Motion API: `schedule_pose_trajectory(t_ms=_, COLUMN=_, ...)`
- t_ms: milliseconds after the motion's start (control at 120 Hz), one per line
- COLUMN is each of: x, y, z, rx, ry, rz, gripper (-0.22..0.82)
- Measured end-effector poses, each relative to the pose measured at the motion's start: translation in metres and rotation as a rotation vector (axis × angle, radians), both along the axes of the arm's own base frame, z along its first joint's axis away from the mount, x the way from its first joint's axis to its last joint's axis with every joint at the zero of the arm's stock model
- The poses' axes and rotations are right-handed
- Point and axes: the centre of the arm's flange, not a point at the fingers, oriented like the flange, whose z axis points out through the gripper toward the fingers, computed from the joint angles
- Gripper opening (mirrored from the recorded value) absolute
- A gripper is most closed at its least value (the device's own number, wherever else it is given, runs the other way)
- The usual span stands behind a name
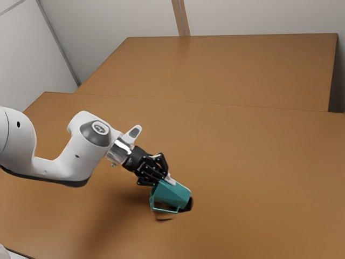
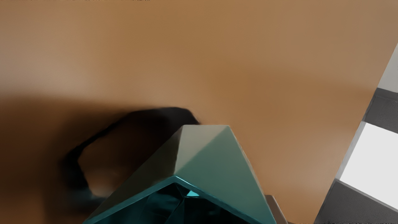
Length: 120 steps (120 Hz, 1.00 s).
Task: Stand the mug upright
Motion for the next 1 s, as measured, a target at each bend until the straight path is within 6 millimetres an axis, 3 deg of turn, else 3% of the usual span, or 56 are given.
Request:
schedule_pose_trajectory(t_ms=133, x=0.004, y=-0.006, z=0.009, rx=0.000, ry=-0.024, rz=-0.014, gripper=-0.17)
schedule_pose_trajectory(t_ms=292, x=0.018, y=-0.018, z=0.043, rx=0.050, ry=-0.108, rz=-0.087, gripper=-0.17)
schedule_pose_trajectory(t_ms=500, x=0.053, y=-0.013, z=0.090, rx=0.234, ry=-0.242, rz=-0.216, gripper=-0.18)
schedule_pose_trajectory(t_ms=683, x=0.107, y=-0.008, z=0.125, rx=0.432, ry=-0.316, rz=-0.349, gripper=-0.18)
schedule_pose_trajectory(t_ms=842, x=0.151, y=-0.005, z=0.117, rx=0.571, ry=-0.309, rz=-0.453, gripper=-0.18)
schedule_pose_trajectory(t_ms=1000, x=0.173, y=0.010, z=0.096, rx=0.667, ry=-0.276, rz=-0.550, gripper=-0.18)
